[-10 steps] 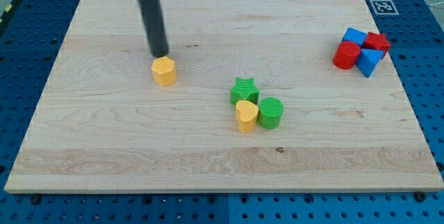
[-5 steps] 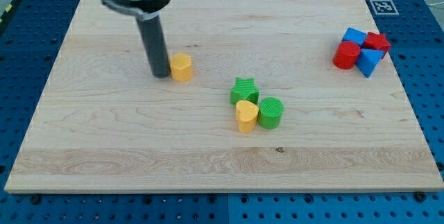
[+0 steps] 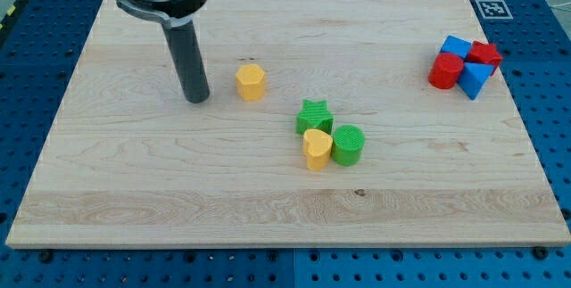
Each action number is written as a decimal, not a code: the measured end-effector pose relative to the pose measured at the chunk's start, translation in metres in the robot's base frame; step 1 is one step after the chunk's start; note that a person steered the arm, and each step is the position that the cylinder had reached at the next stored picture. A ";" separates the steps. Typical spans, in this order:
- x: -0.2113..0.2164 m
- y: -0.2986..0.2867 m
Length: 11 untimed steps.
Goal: Push the yellow hexagon towards the top center of the board
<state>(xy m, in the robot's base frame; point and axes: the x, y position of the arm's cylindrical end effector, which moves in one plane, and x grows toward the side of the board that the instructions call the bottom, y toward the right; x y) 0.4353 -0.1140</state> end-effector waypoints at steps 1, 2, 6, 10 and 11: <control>0.001 0.035; -0.022 0.062; -0.107 0.142; -0.089 0.182; -0.136 0.194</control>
